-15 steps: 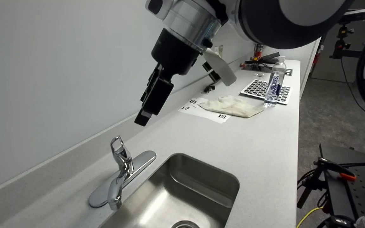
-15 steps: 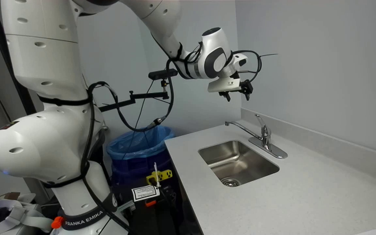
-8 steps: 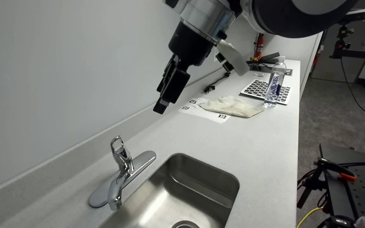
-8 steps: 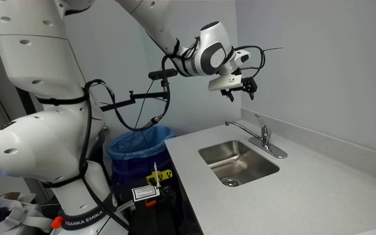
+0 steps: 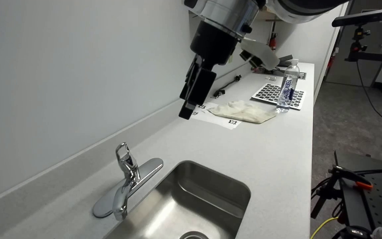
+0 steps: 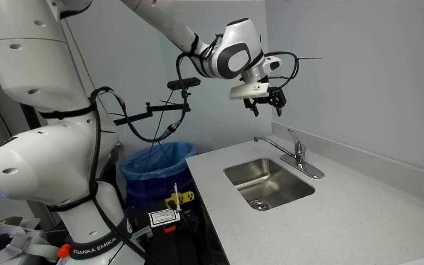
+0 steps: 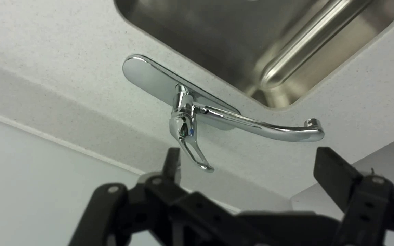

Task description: Move the faucet spout to the left

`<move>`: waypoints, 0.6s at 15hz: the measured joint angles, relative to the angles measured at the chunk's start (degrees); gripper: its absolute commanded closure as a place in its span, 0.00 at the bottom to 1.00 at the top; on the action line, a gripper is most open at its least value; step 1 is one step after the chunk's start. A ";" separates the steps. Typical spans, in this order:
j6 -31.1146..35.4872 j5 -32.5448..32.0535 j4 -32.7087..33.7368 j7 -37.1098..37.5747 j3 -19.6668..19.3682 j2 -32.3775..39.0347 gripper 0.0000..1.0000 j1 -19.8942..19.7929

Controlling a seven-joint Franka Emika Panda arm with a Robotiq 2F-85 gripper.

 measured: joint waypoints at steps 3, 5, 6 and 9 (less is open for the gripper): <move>-2.93 2.64 -0.26 -1.14 -0.01 -1.88 0.00 0.00; -3.27 2.80 -0.33 -1.15 -0.01 -2.30 0.00 0.00; -3.27 2.80 -0.36 -1.15 -0.01 -2.30 0.00 0.00; -3.27 2.80 -0.45 -1.15 -0.01 -2.30 0.00 0.00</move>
